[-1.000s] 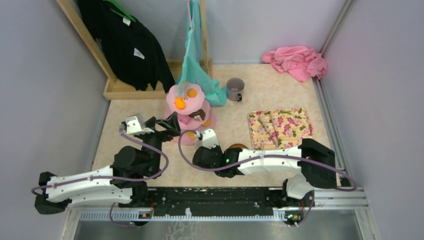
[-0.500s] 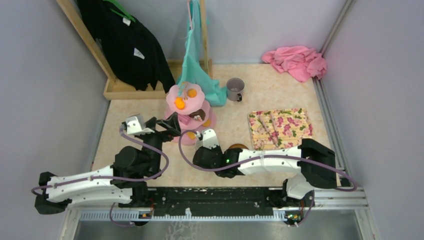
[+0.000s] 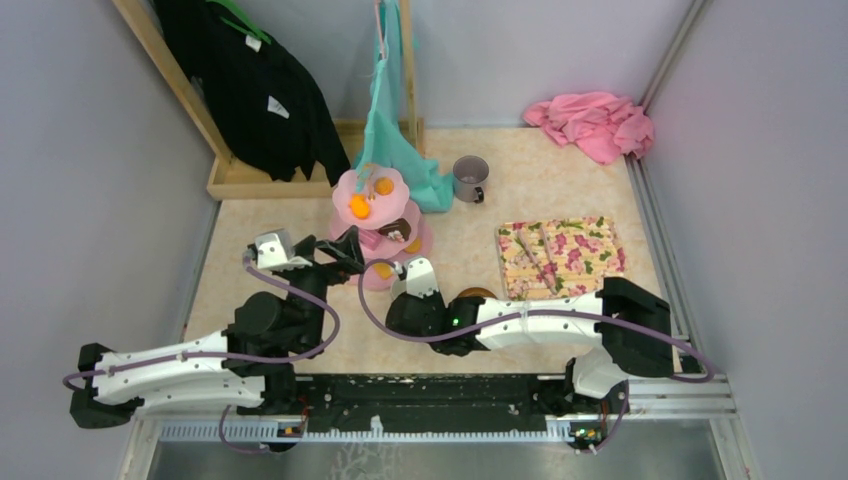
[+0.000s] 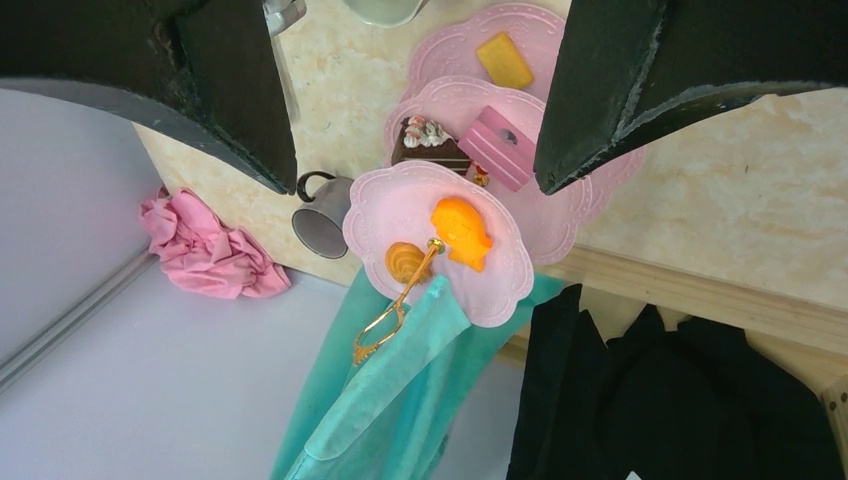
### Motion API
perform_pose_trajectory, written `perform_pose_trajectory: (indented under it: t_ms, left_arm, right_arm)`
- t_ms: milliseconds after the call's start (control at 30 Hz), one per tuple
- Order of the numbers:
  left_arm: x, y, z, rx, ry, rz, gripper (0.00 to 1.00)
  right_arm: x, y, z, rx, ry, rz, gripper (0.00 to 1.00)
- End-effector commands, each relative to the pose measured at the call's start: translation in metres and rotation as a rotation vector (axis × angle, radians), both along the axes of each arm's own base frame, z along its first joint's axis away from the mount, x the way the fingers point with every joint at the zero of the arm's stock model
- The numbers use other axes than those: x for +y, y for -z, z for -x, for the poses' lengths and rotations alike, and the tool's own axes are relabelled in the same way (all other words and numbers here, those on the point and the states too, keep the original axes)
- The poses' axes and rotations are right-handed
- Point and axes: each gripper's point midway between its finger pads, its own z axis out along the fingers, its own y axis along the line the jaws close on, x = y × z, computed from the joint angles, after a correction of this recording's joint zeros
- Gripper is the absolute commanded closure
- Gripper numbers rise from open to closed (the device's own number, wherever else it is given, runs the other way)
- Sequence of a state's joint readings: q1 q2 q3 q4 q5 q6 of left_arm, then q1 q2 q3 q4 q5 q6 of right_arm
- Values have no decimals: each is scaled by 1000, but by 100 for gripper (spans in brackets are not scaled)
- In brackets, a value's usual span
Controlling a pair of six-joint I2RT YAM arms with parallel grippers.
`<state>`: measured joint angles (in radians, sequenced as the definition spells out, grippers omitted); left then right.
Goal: Serve the afternoon tea
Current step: Place the cup on the coaster.
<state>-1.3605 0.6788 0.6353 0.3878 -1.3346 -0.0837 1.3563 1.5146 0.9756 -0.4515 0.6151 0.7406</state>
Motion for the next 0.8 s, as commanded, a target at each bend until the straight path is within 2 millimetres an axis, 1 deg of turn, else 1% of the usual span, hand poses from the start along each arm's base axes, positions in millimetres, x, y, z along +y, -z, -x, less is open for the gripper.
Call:
perform_pose_trajectory:
  t_ms: [0, 167, 333, 767]
  left_arm:
    - [0, 2, -1, 3, 2, 7, 7]
    - [0, 3, 0, 6, 3, 7, 7]
    - [1, 4, 0, 9, 2, 8, 7]
    - [2, 5, 0, 14, 4, 14, 7]
  right_arm:
    - [13, -11, -5, -13, 21, -72, 76]
    - [15, -13, -4, -10, 14, -75, 67]
    - [16, -14, -2, -9, 11, -76, 63]
    - [17, -19, 0, -13, 9, -71, 63]
